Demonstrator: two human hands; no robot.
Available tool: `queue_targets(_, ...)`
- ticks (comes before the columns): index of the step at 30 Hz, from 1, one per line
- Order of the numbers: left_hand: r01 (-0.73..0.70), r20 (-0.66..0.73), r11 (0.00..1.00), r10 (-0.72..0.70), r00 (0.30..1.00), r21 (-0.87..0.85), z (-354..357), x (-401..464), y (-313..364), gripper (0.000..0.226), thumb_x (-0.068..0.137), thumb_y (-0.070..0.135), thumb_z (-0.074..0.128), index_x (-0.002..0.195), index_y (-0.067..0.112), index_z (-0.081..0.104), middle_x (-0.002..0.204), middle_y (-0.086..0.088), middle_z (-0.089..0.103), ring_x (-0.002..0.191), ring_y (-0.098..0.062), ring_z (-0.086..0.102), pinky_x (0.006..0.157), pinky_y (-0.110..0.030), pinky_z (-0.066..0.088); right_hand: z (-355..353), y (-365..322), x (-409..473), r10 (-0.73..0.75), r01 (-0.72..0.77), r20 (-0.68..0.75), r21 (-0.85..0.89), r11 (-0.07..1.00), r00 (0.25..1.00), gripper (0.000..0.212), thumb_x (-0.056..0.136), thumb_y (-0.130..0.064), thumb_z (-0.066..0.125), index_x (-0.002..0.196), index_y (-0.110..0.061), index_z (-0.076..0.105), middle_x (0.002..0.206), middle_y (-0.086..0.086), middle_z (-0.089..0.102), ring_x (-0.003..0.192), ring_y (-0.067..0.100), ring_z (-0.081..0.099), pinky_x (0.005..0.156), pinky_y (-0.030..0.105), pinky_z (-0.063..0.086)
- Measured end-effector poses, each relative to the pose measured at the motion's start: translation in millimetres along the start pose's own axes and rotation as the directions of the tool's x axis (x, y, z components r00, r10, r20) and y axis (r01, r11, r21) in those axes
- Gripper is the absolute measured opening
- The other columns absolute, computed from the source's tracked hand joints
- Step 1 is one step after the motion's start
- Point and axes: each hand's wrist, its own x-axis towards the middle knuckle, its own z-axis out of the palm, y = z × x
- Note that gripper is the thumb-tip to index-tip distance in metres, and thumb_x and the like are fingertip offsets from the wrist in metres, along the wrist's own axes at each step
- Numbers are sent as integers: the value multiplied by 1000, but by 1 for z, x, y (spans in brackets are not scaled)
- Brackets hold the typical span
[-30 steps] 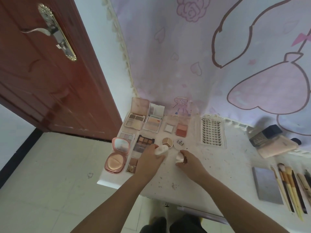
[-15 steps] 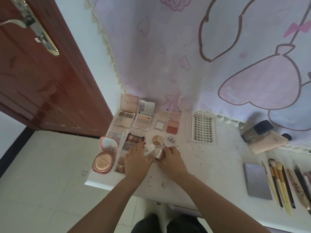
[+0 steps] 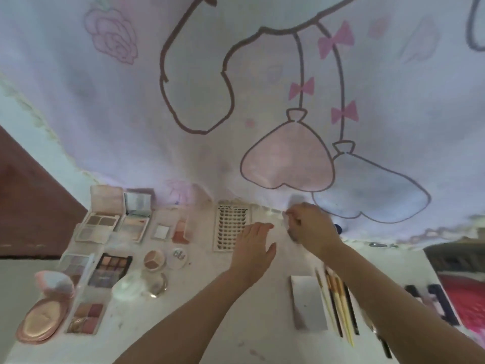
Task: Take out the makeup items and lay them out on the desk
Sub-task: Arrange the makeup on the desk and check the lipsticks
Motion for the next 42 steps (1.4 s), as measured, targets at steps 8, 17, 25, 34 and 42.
queue_targets(8,289,302,953,-250,920,-93,69,73,38,32,90,31,51,118,16,53,117,-6,58,108,-26,54,89,-41,47,12,47,29,-15,50,75,-494,868,997,36,91,-51,44,108,-20,55,105,0,65,109,24,54,94,41,32)
queue_targets(17,326,157,857,-286,945,-399,35,32,23,30,85,41,62,106,26,49,93,8,62,81,-13,60,66,-25,45,-11,19,19,-149,148,86,15,989,985,30,96,-44,35,97,-18,51,84,2,60,74,21,57,71,36,47)
queue_targets(25,289,152,844,-246,957,-451,-43,-63,-6,14,88,37,57,90,37,44,68,11,55,54,0,48,54,-23,39,-8,-56,-13,-266,133,335,370,919,904,30,90,-48,49,77,-21,46,74,-2,54,63,13,50,54,25,37)
queue_targets(34,464,129,789,-453,882,-402,-96,-170,-87,13,89,36,58,89,33,46,69,4,57,56,-3,52,58,-25,44,-16,-71,-18,-66,-86,223,607,790,973,20,96,-38,46,97,-20,51,73,-2,61,56,9,51,48,19,37)
queue_targets(42,422,-27,832,-461,887,-361,-88,-161,-99,30,77,30,75,96,36,53,98,13,53,87,2,52,73,-6,38,77,-112,-64,-142,-137,448,534,834,883,18,83,-26,66,97,-17,61,91,2,62,79,15,55,67,23,41)
